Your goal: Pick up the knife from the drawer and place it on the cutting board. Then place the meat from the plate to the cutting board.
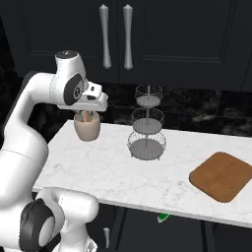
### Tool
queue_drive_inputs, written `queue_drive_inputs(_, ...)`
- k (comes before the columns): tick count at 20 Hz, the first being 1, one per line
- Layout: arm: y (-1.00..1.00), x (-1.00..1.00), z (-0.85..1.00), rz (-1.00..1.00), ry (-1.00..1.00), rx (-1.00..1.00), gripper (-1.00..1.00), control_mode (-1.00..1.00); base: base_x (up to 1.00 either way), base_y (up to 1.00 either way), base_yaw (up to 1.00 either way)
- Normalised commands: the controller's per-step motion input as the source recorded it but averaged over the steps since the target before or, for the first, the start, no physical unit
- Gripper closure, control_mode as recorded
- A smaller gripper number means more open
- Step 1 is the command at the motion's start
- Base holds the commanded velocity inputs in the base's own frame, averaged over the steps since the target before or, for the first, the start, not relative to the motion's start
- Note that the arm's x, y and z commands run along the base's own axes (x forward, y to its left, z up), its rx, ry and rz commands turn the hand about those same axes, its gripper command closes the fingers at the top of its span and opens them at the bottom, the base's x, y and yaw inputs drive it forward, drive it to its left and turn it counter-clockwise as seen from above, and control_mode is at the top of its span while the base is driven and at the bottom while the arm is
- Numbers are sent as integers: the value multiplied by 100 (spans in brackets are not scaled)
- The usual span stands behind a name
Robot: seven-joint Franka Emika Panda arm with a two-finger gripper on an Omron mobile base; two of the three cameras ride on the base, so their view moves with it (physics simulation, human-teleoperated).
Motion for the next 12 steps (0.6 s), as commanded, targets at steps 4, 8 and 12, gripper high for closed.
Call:
queue_drive_inputs(4, 0, -11, 0, 0, -2, 0, -100, 100, -38, 0, 0)
queue_drive_inputs(8, 0, 0, 0, 0, 0, 0, -100, 100, -100, 12, 0)
queue_drive_inputs(12, 0, 0, 0, 0, 0, 0, -100, 100, -100, -2, 0)
